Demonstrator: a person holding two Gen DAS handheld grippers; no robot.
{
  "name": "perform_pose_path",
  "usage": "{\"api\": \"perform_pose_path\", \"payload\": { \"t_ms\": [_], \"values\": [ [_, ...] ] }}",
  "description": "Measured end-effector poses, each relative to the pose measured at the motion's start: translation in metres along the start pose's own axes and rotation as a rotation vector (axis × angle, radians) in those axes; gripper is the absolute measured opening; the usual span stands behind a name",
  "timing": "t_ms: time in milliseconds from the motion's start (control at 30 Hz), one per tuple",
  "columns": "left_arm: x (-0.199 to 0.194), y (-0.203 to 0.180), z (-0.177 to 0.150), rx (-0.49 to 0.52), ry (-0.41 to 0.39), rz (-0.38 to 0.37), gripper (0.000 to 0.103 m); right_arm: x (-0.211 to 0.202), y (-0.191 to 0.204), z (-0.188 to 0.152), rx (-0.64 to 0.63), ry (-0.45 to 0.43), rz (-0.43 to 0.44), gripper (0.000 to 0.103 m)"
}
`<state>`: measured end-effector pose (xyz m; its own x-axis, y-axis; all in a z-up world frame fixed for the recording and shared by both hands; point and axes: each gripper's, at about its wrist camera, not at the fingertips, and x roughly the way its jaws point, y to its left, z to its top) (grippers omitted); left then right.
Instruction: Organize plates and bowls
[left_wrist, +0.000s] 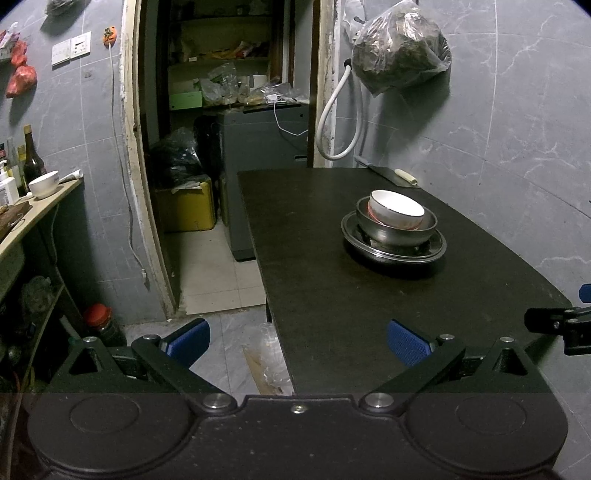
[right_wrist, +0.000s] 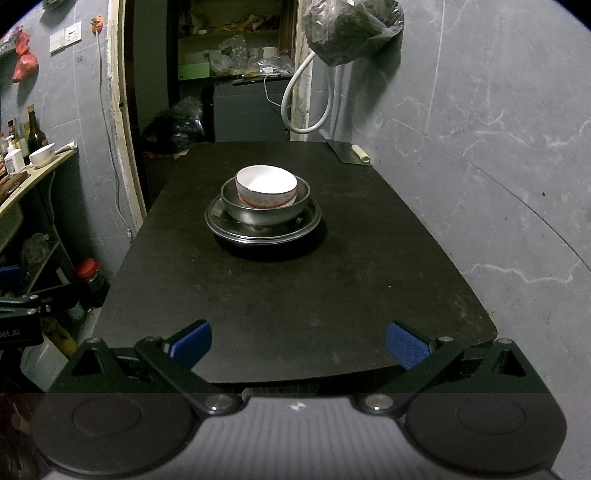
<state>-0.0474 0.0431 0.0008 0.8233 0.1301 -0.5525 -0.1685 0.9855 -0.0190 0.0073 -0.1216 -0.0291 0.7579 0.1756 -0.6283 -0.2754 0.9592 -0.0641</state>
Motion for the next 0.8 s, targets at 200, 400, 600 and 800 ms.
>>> {"api": "perform_pose_path", "payload": {
  "t_ms": [200,400,600,800],
  "values": [
    [-0.0001,0.0000,0.0000,0.000,0.000,-0.001,0.102,-0.0001,-0.0018,-0.0013,0.001,0.002,-0.001,0.103],
    [0.0000,-0.0003,0.0001,-0.001,0.001,0.000,0.102,0.0000,-0.0030,-0.0023,-0.001,0.005,-0.005,0.103],
    [0.0000,-0.0005,0.0002,-0.001,0.001,0.001,0.102,0.0001,-0.0025,-0.0017,-0.002,0.006,-0.005,0.103],
    [-0.0005,-0.0004,0.0001,0.000,0.002,0.000,0.102,0.0000,-0.0028,-0.0017,-0.002,0.006,-0.004,0.103]
  ]
}}
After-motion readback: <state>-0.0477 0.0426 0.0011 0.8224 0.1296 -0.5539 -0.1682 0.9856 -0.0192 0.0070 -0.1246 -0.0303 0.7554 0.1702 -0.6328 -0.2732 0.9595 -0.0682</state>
